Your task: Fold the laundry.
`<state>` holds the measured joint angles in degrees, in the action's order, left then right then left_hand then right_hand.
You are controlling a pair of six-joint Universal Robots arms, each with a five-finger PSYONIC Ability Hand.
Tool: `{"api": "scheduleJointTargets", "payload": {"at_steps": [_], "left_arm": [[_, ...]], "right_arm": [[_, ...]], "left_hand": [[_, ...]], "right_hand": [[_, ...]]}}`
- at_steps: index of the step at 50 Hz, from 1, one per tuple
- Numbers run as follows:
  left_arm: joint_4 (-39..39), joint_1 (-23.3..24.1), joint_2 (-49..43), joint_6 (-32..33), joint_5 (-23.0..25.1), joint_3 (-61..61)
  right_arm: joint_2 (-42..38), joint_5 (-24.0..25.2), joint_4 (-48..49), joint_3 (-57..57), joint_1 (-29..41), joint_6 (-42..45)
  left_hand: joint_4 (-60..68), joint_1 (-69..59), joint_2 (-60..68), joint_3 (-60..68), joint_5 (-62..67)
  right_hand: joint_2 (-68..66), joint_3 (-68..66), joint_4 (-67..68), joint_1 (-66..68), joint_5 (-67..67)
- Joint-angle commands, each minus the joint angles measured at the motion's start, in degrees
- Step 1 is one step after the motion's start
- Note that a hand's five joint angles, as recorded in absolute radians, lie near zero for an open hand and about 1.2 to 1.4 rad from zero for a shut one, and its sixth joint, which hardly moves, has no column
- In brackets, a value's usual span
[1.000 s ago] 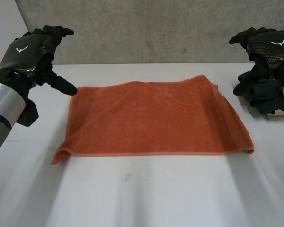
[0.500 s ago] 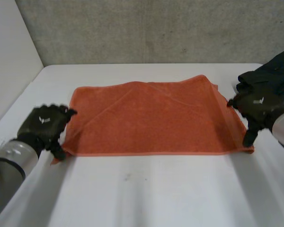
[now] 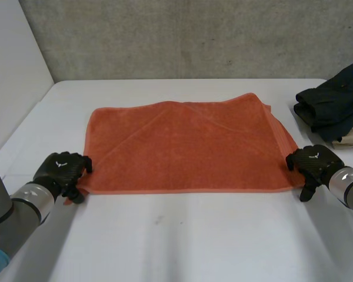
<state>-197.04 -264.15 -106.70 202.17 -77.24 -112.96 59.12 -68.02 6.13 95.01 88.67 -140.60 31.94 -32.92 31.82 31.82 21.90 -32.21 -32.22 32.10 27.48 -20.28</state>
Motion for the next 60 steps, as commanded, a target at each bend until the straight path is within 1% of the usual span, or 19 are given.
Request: {"api": "scheduleJointTargets", "payload": {"at_steps": [1,2,12,15,17,19,20,27,34,37,39,43,44,46,47,50,51,55,60], "left_arm": [[0.0,0.0,-0.8,0.0,-0.1,1.6],[0.1,0.0,-1.1,0.0,-0.1,1.9],[0.0,0.2,-3.0,0.1,-0.1,4.1],[-0.2,0.3,-3.2,0.0,-0.1,4.7],[-0.7,0.3,-3.2,0.1,-0.1,5.0],[-1.0,0.3,-3.2,0.1,-0.1,5.2],[-1.1,0.4,-3.2,0.1,-0.1,5.3],[-1.0,1.5,-3.2,0.2,-0.2,6.2],[-0.4,1.8,-3.0,1.1,-0.2,6.3],[1.0,1.8,-2.3,2.7,-0.5,6.9],[2.4,1.9,-1.9,4.6,-0.5,6.8],[7.8,1.4,0.9,12.0,-0.5,6.2],[10.9,1.1,2.7,15.7,-0.6,5.3],[14.8,0.8,4.5,19.4,-0.8,4.4],[19.3,0.5,6.0,23.2,-0.8,3.5],[27.0,-0.1,8.9,27.3,-0.8,1.7],[32.0,-0.5,11.0,29.4,-0.5,-0.1],[39.6,-0.4,15.7,32.3,-0.1,-3.9],[37.8,0.0,17.3,32.9,-0.1,-4.4]], "right_arm": [[-0.4,0.1,0.4,-1.6,0.1,-0.1],[-0.8,0.1,0.4,-2.0,0.1,-0.1],[-2.9,-0.2,0.3,-5.0,0.5,-0.1],[-3.7,0.0,0.2,-5.9,0.5,-0.1],[-4.4,0.2,0.2,-6.6,0.5,-0.1],[-4.6,0.2,-0.1,-7.3,0.5,-0.1],[-4.8,-0.1,-0.4,-8.0,0.5,-0.3],[-4.1,-0.2,-2.3,-9.3,0.6,-0.9],[-2.2,0.3,-15.3,-12.2,0.1,0.9],[-1.9,0.3,-21.8,-13.4,0.1,4.1],[-1.3,-0.2,-27.0,-13.6,0.0,7.9],[2.0,-0.9,-35.5,-13.5,-0.5,14.2],[2.8,-0.9,-37.1,-13.2,-0.9,15.1],[4.2,-1.1,-40.5,-12.5,-1.9,16.8],[5.3,-1.3,-43.9,-11.9,-2.8,17.9],[7.1,-1.7,-49.4,-10.4,-4.0,19.3],[9.0,-1.8,-52.4,-9.0,-4.6,20.2],[13.9,-1.8,-56.0,-5.3,-6.0,24.2],[15.1,-1.0,-55.3,-4.0,-7.9,27.3]], "left_hand": [[21.6,-20.7,21.8,21.8,21.7],[25.5,-24.5,25.6,25.6,25.5],[41.3,-40.4,41.5,41.5,41.4],[45.7,-44.7,45.8,45.8,45.8],[48.0,-47.1,48.2,48.2,48.1],[48.1,-47.1,48.2,48.2,48.1],[48.1,-47.1,48.2,48.2,48.1],[48.1,-47.1,48.2,48.2,48.1],[48.1,-47.1,48.2,48.2,48.1],[48.1,-47.1,48.2,48.2,48.1],[48.1,-47.1,48.2,48.2,48.1],[48.1,-47.1,48.2,48.2,48.1],[48.1,-47.1,48.2,48.2,48.1],[48.1,-47.1,48.2,48.2,48.1],[48.1,-47.1,48.2,48.2,48.1],[48.1,-47.1,48.2,48.2,48.1],[48.1,-47.1,48.2,48.2,48.1],[48.1,-47.1,48.2,48.2,48.1],[48.1,-47.1,48.2,48.2,48.1]], "right_hand": [[-8.8,-8.8,8.9,13.6,-10.8],[-10.3,-10.3,10.4,15.1,-12.3],[-13.0,-13.0,13.1,17.8,-15.0],[-18.4,-18.4,18.5,23.1,-20.3],[-26.5,-26.4,26.6,31.2,-28.4],[-36.5,-36.5,36.6,41.3,-38.5],[-47.7,-47.7,47.8,52.4,-49.6],[-47.8,-47.8,47.9,52.5,-49.7],[-47.8,-47.8,47.9,52.5,-49.7],[-47.8,-47.8,47.9,52.5,-49.7],[-47.8,-47.8,47.9,52.5,-49.7],[-47.8,-47.8,47.9,52.5,-49.7],[-47.8,-47.8,47.9,52.5,-49.7],[-47.8,-47.8,47.9,52.5,-49.7],[-47.8,-47.8,47.9,52.5,-49.7],[-47.8,-47.8,47.9,52.5,-49.7],[-47.8,-47.8,47.9,52.5,-49.7],[-47.8,-47.8,47.9,52.5,-49.7],[-47.8,-47.8,47.9,52.5,-49.7]]}}
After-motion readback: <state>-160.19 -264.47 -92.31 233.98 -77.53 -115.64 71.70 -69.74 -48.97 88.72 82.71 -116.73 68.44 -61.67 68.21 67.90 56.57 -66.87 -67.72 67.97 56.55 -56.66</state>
